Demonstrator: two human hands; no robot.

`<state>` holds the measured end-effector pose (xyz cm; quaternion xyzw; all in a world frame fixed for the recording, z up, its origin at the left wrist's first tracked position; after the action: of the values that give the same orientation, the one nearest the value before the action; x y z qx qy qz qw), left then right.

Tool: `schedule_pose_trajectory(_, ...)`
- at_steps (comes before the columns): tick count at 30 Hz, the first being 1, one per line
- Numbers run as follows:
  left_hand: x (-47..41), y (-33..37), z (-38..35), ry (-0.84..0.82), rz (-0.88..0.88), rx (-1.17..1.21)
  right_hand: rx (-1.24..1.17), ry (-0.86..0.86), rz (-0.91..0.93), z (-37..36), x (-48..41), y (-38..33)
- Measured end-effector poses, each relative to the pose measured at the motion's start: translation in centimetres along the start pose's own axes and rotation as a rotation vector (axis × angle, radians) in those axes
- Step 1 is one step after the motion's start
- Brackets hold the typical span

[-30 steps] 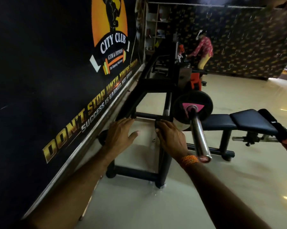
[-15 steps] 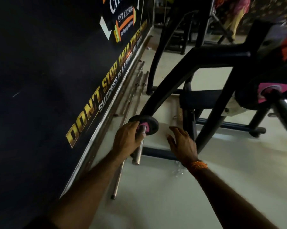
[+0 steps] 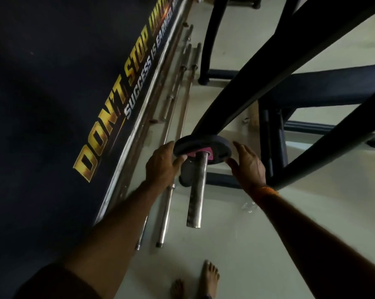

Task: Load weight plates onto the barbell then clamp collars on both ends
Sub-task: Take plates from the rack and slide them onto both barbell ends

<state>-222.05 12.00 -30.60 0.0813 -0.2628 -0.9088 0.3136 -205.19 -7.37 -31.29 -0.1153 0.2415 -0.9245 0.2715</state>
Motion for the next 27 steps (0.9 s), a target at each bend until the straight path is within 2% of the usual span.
schedule_pose_trajectory(7, -5.2, -4.6, -4.1, 0.017, 0.057, 0.181, -0.079, 0.004, 0.07, -4.8, -5.6, 0.3)
schedule_pose_trajectory(15, -6.8, -5.2, -6.2, 0.086, 0.025, 0.259, -0.103, 0.055, 0.097, -6.0, -6.1, 0.6)
schedule_pose_trajectory(21, -3.3, -5.0, -6.0, 0.09, 0.013, 0.256, -0.114, 0.086, 0.139, -6.1, -2.1, 1.0)
schedule_pose_trajectory(27, 4.5, -5.0, -5.5, 0.04, 0.02, 0.213, -0.16, 0.037, 0.137, -6.7, 5.4, 1.8)
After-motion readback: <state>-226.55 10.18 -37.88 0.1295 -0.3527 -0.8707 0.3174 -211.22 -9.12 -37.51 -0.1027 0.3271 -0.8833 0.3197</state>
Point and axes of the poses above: each hand's wrist, its own x-axis away from the middle knuckle, its own z-axis out of the back of the hand, y = z × x, the point moved 7 cm from there along -x, towards the middle knuckle, and after that the axes turned 6 degrees about -z, right-handed, at the moved point
